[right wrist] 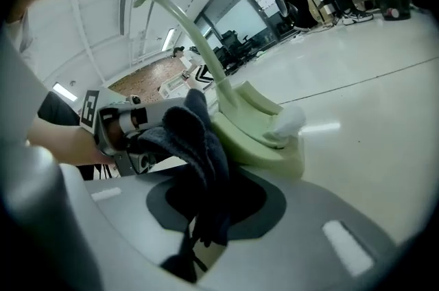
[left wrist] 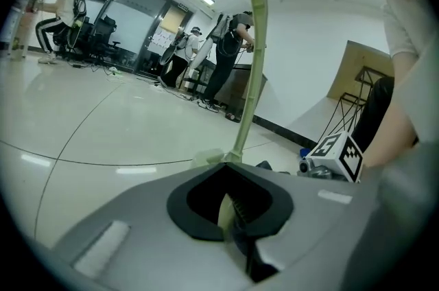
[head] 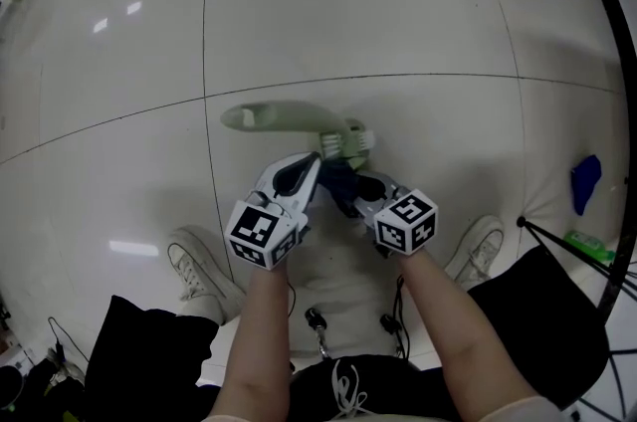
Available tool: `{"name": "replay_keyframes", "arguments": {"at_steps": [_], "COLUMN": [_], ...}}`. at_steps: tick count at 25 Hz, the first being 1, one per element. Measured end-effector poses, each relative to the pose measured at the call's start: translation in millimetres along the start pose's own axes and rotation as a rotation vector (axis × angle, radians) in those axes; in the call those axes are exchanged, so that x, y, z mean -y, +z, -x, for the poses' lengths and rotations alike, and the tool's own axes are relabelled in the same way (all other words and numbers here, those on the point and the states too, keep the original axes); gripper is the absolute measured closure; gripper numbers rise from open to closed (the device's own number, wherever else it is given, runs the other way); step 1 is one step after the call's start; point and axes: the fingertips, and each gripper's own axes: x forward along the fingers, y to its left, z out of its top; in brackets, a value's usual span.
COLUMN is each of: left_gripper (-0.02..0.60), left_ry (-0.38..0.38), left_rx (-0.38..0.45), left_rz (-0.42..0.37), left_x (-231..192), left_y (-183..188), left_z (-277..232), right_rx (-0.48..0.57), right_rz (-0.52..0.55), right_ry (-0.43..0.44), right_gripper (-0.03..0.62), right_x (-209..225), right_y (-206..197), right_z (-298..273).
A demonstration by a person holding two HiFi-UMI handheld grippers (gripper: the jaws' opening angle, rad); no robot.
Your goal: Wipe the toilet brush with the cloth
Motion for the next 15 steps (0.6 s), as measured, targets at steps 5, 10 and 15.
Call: {"name": "replay_keyframes", "arguments": {"at_steps": [5, 10, 15], "left_gripper": [0.575, 0.575, 0.575], "left_ry": [0.020, 0.076, 0.114], "left_rx": [0.002, 0.009, 0.086], "left_rz": [0.000, 0.002, 0.097], "left_x": [3.1, 4.2, 9.0], "left_y": [-3.8, -3.7, 3.1], "left_z": [-1.5, -1.8, -2.5], "right_rx": [-0.061, -0.089, -0.056], "right_rz": [-0.169, -0.172, -0.127], "right_ry": [-0.110, -0.180, -0.258], "right_gripper": [0.519, 0.519, 0.519], "right_x": [41.1, 73.7, 120.6], "right_y": [-25.1, -29.2, 9.7], "right_z": [15.6, 51.6, 82.9]}}
